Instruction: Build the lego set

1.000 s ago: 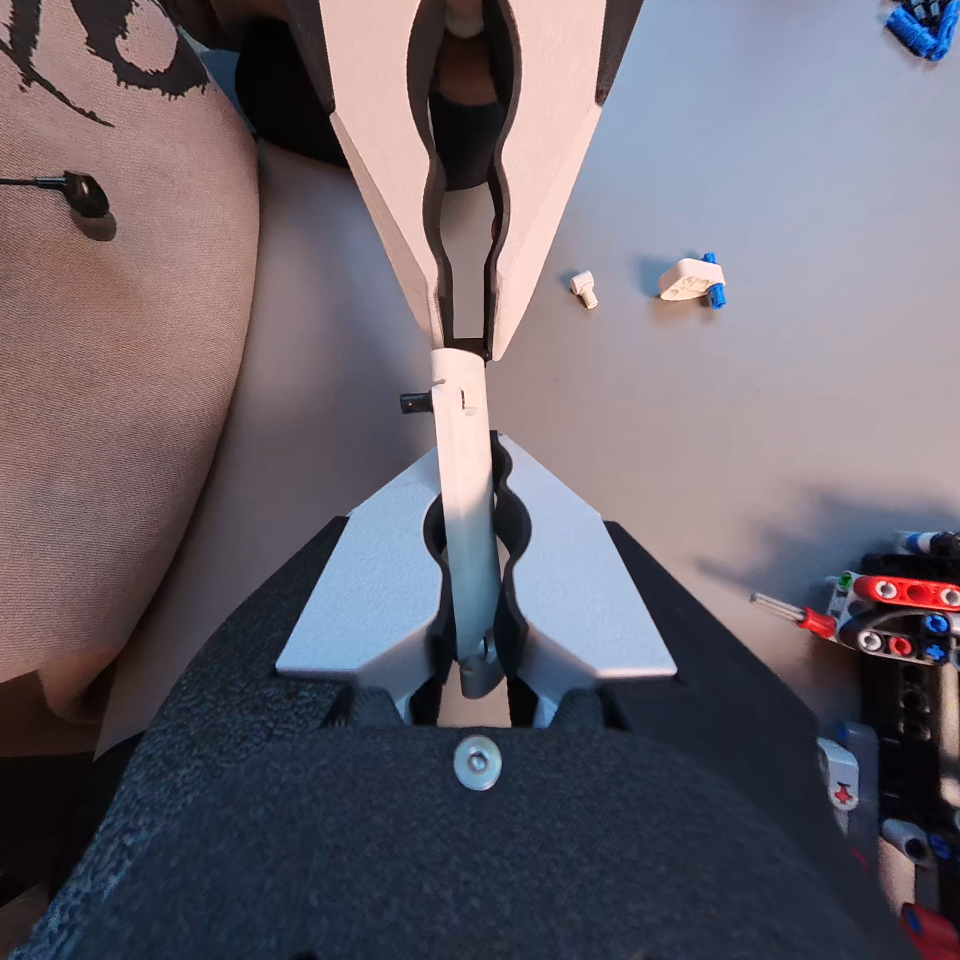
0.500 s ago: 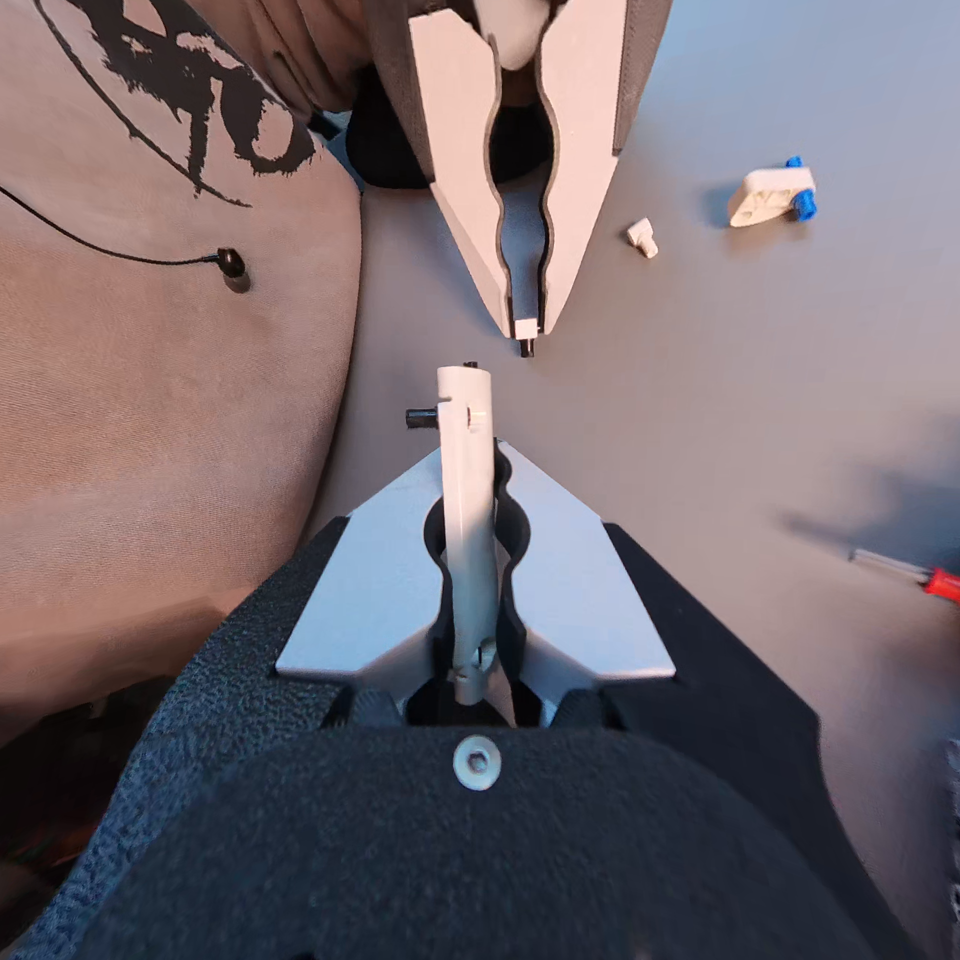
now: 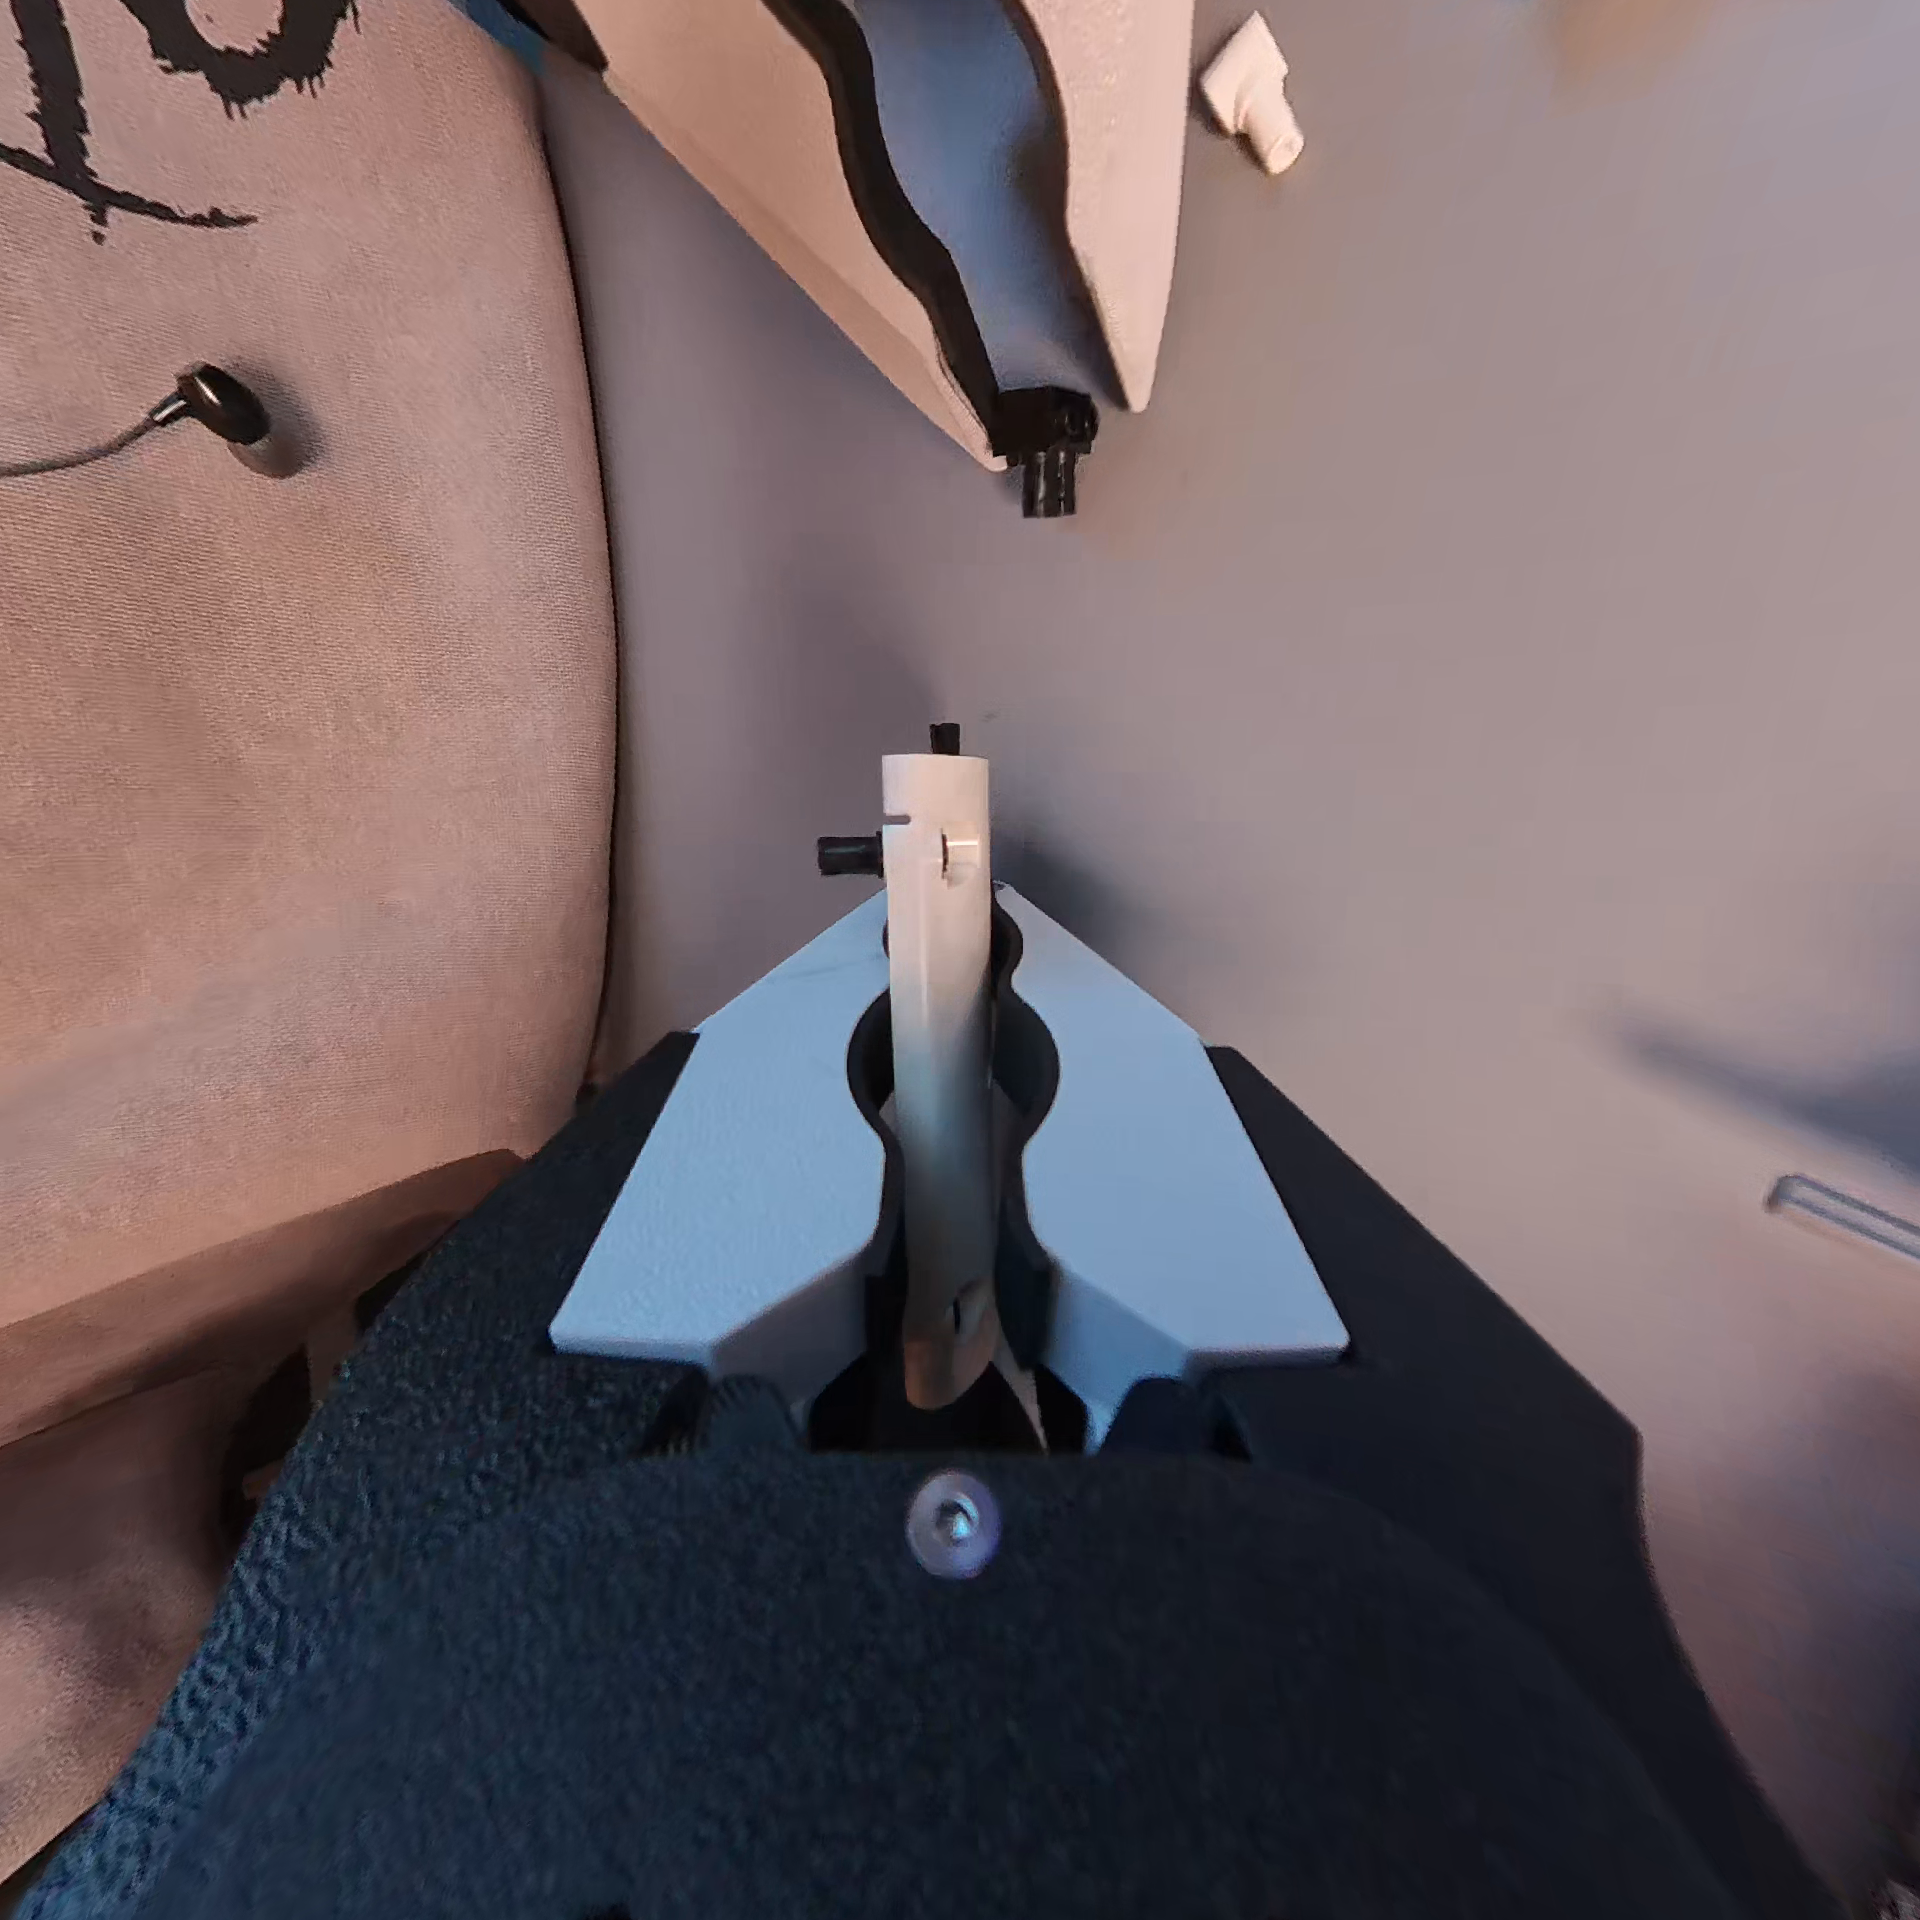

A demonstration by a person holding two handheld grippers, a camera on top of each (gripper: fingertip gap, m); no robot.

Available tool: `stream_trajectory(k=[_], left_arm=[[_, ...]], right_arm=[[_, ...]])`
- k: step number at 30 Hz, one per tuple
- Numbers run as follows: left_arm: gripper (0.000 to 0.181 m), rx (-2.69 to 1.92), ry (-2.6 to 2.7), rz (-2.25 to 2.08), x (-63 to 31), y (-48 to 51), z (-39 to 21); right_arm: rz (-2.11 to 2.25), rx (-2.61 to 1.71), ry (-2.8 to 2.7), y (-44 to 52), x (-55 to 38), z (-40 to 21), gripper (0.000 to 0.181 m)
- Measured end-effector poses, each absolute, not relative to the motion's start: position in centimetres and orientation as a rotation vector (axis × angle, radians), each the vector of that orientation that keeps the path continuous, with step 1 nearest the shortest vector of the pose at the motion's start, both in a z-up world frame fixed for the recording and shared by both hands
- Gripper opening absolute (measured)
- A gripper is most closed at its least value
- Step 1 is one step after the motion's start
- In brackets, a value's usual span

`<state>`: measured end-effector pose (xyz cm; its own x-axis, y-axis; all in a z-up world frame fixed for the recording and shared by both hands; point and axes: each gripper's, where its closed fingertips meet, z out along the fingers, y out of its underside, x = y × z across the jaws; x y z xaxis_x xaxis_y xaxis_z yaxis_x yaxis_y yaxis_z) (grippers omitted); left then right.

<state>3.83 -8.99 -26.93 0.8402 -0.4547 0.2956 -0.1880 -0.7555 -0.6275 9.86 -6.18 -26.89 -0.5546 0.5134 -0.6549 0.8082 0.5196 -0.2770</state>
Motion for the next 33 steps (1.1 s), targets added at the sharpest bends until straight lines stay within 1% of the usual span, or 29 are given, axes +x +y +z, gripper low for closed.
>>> stream_trajectory(k=[1,3,9,14,17,18,20,24,25,27,30,31,33], left_arm=[[0.016,-2.413,0.46,-0.578,3.7,-9.0,-26.9],[0.025,-2.406,0.443,-0.558,3.3,-9.0,-26.8],[0.027,-2.366,0.424,-0.522,2.4,-9.2,-26.4],[0.021,-2.342,0.488,-0.536,2.8,-9.2,-26.2],[0.019,-2.353,0.535,-0.553,3.4,-9.0,-26.6],[0.015,-2.354,0.551,-0.559,3.6,-8.9,-26.7],[0.012,-2.374,0.567,-0.599,4.0,-8.8,-26.7],[0.011,-2.51,0.519,-0.973,6.3,-10.5,-26.6],[0.011,-2.522,0.493,-1.023,6.4,-10.4,-26.6],[0.011,-2.53,0.44,-0.989,5.7,-9.4,-26.6],[0.027,-2.514,0.437,-0.854,4.4,-8.5,-26.3],[0.03,-2.501,0.447,-0.793,4.0,-8.2,-26.3],[0.03,-2.443,0.479,-0.734,3.9,-8.0,-26.0]], right_arm=[[-0.778,1.073,2.265,-6.1,9.7,-26.9,0.008],[-0.782,1.059,2.248,-6.1,9.7,-26.7,0.01],[-0.802,1.063,2.234,-6.1,9.4,-26.8,0.01],[-0.789,1.041,2.306,-5.9,8.8,-26.5,0.018],[-0.769,1.012,2.341,-5.9,8.6,-26.6,0.019],[-0.762,0.994,2.35,-5.9,8.6,-26.6,0.019],[-0.747,0.961,2.373,-5.9,8.6,-26.5,0.02],[-0.743,0.859,2.401,-6.3,8.6,-26.2,0.032],[-0.743,0.837,2.41,-6.4,8.5,-26.1,0.036],[-0.742,0.821,2.448,-6.3,7.9,-26.0,0.043],[-0.76,0.837,2.538,-5.4,6.7,-26.0,0.053],[-0.779,0.849,2.563,-5.2,6.3,-26.0,0.052],[-0.825,0.879,2.591,-5.0,5.8,-26.1,0.052]])
